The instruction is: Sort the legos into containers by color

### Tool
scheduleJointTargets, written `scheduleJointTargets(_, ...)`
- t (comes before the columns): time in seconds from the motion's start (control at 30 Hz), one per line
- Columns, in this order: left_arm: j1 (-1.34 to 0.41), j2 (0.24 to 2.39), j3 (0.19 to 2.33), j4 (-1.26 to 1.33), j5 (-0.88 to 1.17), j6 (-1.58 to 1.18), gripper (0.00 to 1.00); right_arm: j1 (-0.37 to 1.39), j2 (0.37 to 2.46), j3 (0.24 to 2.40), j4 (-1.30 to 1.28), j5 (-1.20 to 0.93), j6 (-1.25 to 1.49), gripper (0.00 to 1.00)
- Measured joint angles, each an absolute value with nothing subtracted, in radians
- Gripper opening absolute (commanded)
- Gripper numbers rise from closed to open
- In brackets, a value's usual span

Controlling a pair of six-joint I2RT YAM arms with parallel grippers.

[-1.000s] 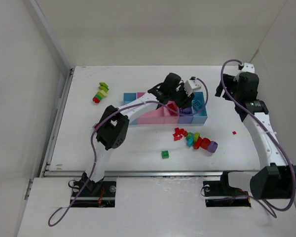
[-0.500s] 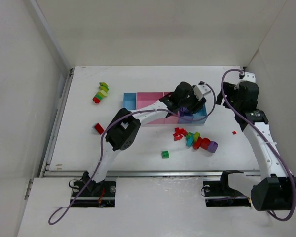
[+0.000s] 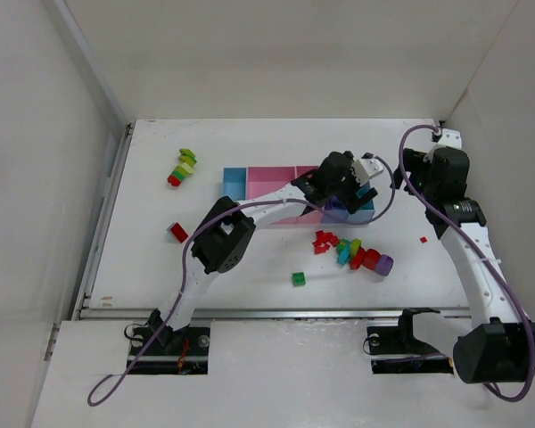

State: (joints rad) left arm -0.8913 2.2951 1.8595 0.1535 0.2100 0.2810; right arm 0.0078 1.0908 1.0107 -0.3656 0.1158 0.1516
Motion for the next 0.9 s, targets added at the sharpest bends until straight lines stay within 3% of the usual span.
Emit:
scheduleJointTargets(0.07, -0.891, 2.288, 1.859, 0.114, 0.155, 0.308, 1.00, 0.008, 1.086, 1.011, -0.366, 0.116, 0.146, 0.86)
scheduleJointTargets(0.23, -0.891, 2.144, 1.761, 0.046, -0.034, 0.390, 1.00, 0.008, 1.047, 1.011, -0.361, 0.110, 0.127, 1.00)
scheduleJointTargets(0.4, -0.876, 1.860, 1.607, -0.040, -0.144, 0.429, 1.00, 0.034, 1.017, 1.011, -0.323, 0.111, 0.083, 1.00)
scheduleJointTargets(0.57, -0.779, 1.578, 1.503, -0.084, -0.079, 0.322, 1.00, 0.192, 1.014, 1.029, -0.333, 0.222, 0.000, 1.00)
scheduleJointTargets(0.7, -0.662, 1.444, 1.382, -0.074, 0.089, 0.258, 1.00, 0.341, 1.013, 1.080, -0.364, 0.342, -0.041, 1.00)
scheduleJointTargets(0.9, -0.751, 1.411, 1.037, -0.122, 0.256, 0.456, 0.90, 0.509, 1.000, 1.157, -0.499, 0.459, 0.018, 1.00)
